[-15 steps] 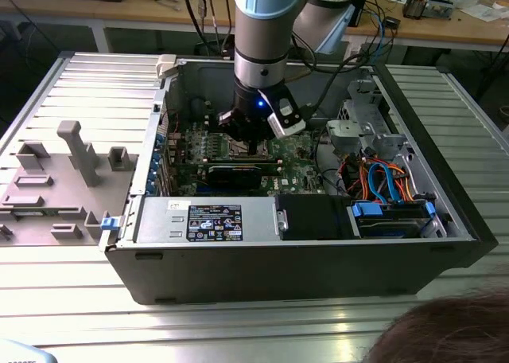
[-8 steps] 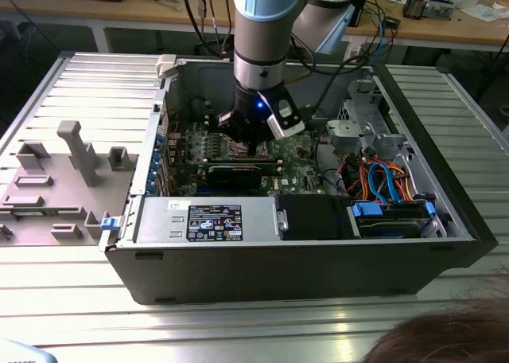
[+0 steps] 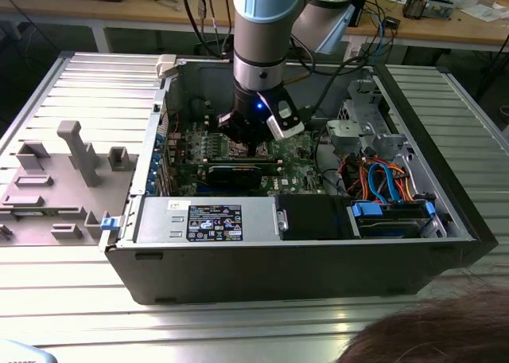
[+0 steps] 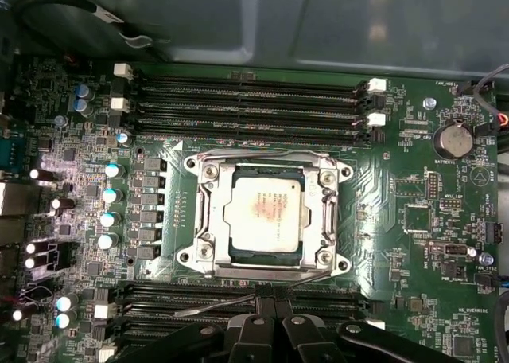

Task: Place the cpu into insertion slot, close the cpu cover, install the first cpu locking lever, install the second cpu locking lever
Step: 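Install the second cpu locking lever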

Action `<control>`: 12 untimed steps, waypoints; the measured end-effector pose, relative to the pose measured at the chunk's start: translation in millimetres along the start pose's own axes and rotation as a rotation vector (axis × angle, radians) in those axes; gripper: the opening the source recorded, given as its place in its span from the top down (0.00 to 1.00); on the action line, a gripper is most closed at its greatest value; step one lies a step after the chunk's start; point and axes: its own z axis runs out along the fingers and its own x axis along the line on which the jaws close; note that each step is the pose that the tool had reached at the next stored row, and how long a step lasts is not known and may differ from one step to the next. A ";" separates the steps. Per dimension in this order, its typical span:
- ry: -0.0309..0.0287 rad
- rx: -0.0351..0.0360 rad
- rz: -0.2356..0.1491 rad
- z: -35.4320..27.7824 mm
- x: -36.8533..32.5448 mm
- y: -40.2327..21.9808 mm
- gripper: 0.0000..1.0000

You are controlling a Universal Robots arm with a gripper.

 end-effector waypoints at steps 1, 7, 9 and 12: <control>0.0000 0.0000 0.000 0.2 0.1 0.0 0.89; 0.0000 0.0000 0.000 1.4 0.3 -0.1 0.89; 0.0000 0.0000 0.000 1.8 0.4 -0.1 0.89; 0.0000 0.0000 0.000 2.6 1.7 -0.1 0.89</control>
